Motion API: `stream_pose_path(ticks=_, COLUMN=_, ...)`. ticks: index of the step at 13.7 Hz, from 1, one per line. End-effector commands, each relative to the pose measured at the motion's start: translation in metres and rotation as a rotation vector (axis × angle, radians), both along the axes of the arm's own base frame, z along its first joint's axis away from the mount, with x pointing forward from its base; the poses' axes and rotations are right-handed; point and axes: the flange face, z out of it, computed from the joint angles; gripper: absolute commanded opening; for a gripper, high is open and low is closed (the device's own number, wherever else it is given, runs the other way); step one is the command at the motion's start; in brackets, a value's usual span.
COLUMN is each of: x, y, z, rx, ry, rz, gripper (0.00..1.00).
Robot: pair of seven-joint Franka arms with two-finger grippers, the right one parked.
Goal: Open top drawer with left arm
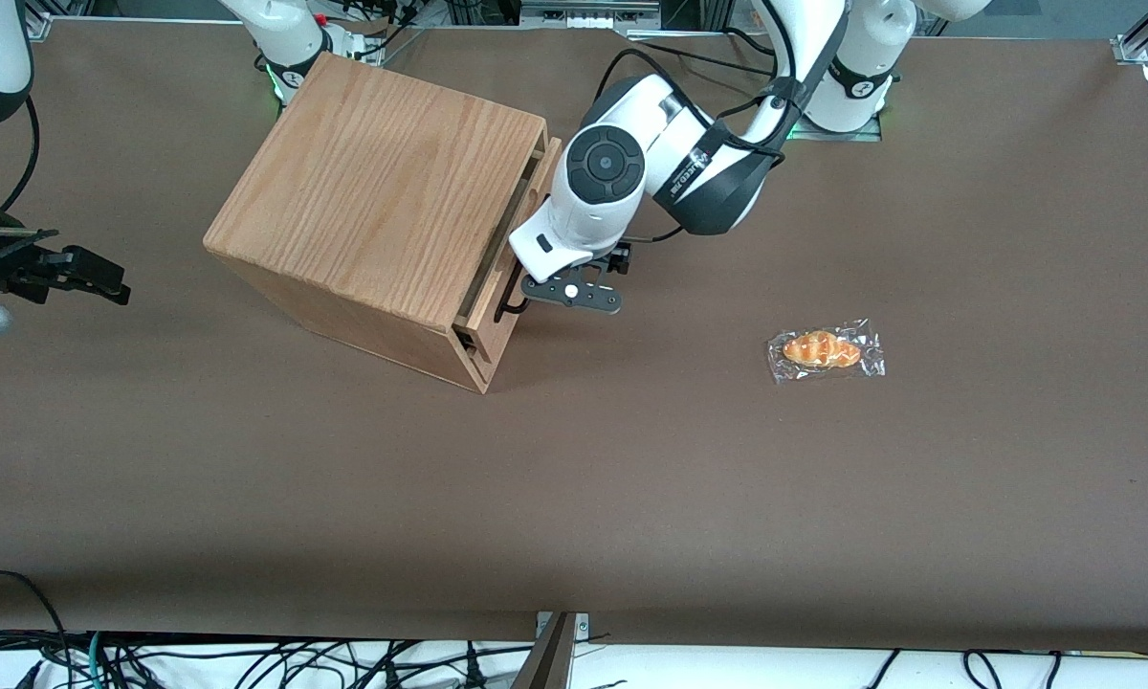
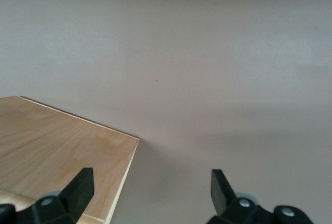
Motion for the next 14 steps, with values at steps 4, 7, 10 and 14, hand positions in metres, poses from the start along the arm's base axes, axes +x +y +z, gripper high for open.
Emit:
stream_pose_path(ticks=4, x=0.015, y=0.024, z=0.010, rx=-0.013, ry=0.026, rz=-0.030, gripper=1.00)
stream_pose_path(ticks=7, x=0.023, y=0.039, z=0.007, rx=-0.004, ry=0.049, rz=-0.052, gripper=1.00)
stream_pose_path(ticks=10, x=0.030, y=0.052, z=0.011, rx=-0.004, ry=0.060, rz=-0.058, gripper=1.00)
stream_pose_path(ticks=14, x=0.037, y=0.065, z=0.011, rx=-0.003, ry=0.071, rz=-0.063, gripper=1.00)
